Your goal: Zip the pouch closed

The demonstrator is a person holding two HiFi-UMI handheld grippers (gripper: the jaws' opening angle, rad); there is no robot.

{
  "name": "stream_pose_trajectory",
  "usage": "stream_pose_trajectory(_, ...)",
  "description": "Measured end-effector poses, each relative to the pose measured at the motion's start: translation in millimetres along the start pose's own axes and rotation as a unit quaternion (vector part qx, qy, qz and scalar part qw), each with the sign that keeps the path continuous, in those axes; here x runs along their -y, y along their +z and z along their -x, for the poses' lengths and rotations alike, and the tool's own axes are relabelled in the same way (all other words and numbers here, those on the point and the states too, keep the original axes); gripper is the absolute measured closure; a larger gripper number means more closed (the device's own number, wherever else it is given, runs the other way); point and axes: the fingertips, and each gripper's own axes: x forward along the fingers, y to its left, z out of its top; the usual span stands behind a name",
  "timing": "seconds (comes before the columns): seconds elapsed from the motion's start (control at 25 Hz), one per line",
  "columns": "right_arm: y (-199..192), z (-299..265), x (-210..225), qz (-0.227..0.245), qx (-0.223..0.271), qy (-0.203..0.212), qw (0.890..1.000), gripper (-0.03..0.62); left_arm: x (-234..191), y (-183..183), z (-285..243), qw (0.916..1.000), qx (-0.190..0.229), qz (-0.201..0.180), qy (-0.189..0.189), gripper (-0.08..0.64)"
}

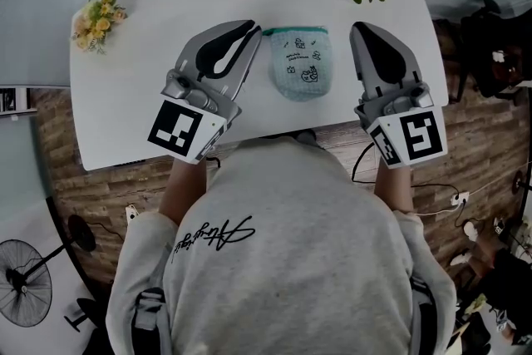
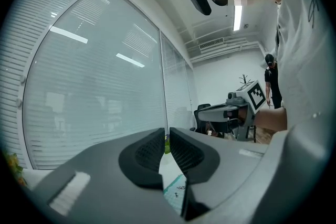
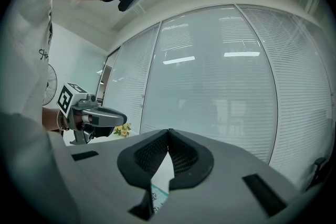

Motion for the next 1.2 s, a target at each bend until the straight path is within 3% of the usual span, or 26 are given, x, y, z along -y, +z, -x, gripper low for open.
stream_pose_trajectory(0.28, 8, 0, 3, 0.002, 0.008, -0.002, 1.000, 0.591, 2, 6, -4, 1.0000, 0.005, 0.003, -0.003, 0.558)
stream_pose_trajectory(1.2, 13, 6, 8, 0.010, 0.007, -0.029, 1.000, 0.591, 10, 6, -14, 0.9996, 0.004, 0.012, -0.027, 0.560)
